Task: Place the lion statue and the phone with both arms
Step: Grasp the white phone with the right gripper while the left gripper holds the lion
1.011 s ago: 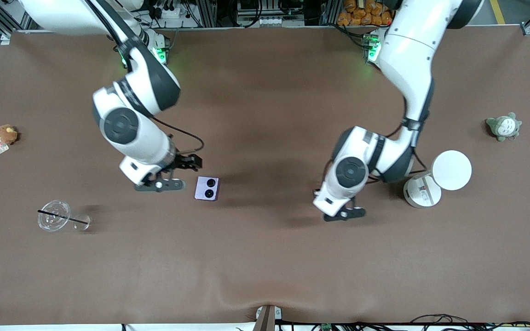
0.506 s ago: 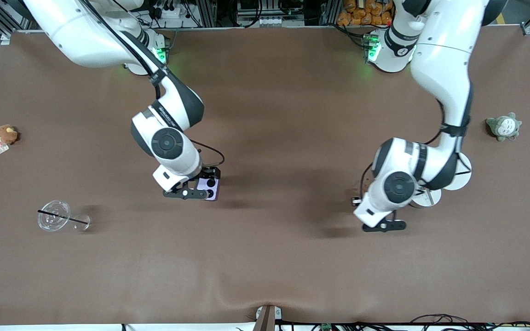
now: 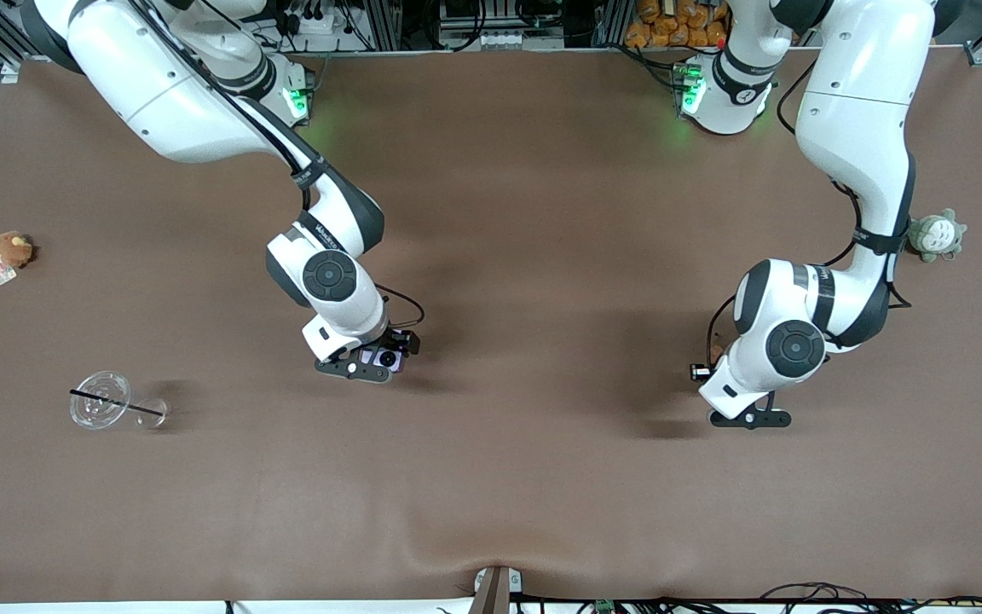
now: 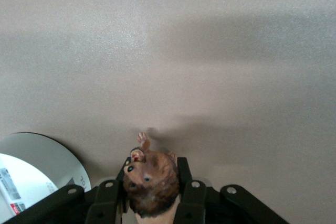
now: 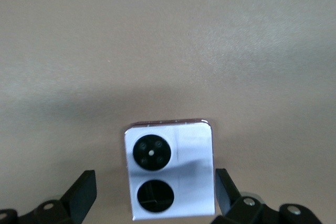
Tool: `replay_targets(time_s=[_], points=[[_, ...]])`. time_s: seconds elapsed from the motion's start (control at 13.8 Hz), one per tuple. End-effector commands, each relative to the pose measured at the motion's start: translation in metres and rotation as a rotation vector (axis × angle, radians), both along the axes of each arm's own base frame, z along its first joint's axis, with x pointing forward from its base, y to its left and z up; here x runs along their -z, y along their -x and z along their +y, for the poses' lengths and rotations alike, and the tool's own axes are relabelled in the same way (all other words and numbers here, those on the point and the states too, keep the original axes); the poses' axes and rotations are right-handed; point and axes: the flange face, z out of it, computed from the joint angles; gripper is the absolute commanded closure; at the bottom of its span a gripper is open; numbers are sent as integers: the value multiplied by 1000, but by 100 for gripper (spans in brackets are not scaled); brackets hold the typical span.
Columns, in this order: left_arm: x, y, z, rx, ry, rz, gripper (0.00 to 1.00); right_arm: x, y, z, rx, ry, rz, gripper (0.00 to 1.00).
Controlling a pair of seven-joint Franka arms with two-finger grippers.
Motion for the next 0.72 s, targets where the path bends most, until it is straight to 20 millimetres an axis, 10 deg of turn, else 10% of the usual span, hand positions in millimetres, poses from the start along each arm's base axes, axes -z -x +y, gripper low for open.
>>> replay_targets(time_s=[0.0,0.14,0.29,0.65], points=[[-12,3,13,25,-1,-14,100,12,11,0,-15,20,-31,0],[-7,3,14,25,0,-10,90,18,12,1,-35,31,-37,0],[-3,2,19,13,3,-8,0,21,14,2,-42,32,-37,0],[-27,-1,2,18,14,-37,0,33,15,-2,-54,50,-31,0]])
